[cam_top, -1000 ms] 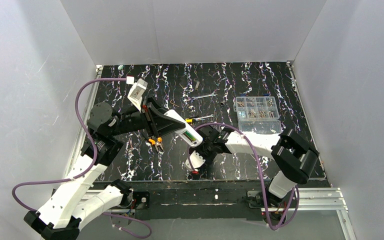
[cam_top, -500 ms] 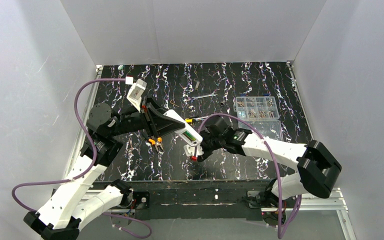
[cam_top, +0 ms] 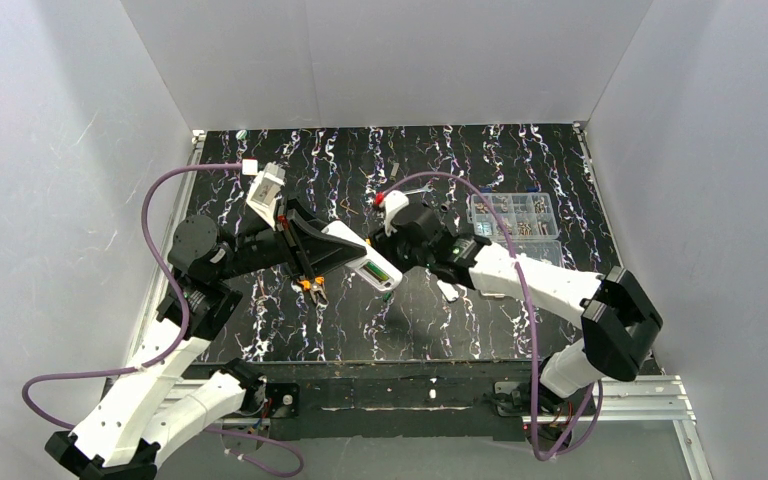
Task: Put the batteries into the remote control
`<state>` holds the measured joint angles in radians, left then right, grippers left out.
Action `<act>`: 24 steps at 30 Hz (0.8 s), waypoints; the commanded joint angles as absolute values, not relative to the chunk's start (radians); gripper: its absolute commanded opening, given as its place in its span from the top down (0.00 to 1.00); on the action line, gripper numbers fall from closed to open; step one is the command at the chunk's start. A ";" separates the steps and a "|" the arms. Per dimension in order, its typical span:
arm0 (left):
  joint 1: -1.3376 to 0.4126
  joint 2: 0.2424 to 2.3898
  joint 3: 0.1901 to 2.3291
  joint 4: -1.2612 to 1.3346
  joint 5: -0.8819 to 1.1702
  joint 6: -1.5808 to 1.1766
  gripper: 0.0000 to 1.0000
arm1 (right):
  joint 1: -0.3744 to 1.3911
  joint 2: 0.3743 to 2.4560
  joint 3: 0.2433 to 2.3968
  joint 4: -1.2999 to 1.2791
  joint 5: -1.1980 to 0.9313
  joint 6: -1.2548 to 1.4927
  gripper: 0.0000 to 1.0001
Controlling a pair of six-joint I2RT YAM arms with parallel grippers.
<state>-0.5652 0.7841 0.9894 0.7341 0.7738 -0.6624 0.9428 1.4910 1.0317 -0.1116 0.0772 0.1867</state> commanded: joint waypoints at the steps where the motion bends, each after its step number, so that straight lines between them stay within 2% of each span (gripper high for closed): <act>1: -0.568 0.759 0.987 0.846 0.773 -0.658 1.00 | 0.942 1.542 1.200 -0.402 0.255 0.663 0.38; 7: -0.567 0.762 0.993 0.850 0.779 -0.668 1.00 | 0.941 1.646 1.291 -0.653 0.327 1.028 0.29; 11: -0.568 0.752 0.994 0.830 0.775 -0.664 1.00 | 0.944 1.684 1.292 -0.696 0.282 1.179 0.29; 16: -0.568 0.746 1.002 0.811 0.779 -0.660 1.00 | 0.943 1.751 1.318 -0.782 0.278 1.266 0.32; 20: -0.568 0.734 0.996 0.800 0.770 -0.650 1.00 | 0.943 1.809 1.327 -0.761 0.189 1.298 0.37; 24: -0.568 0.720 0.996 0.781 0.766 -0.637 1.00 | 0.943 1.851 1.340 -0.730 0.145 1.304 0.38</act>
<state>-0.5652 0.7574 0.9878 0.7048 0.7582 -0.6613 0.9424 1.8214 1.2942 -0.7265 0.1947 1.2438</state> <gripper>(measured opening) 0.253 0.622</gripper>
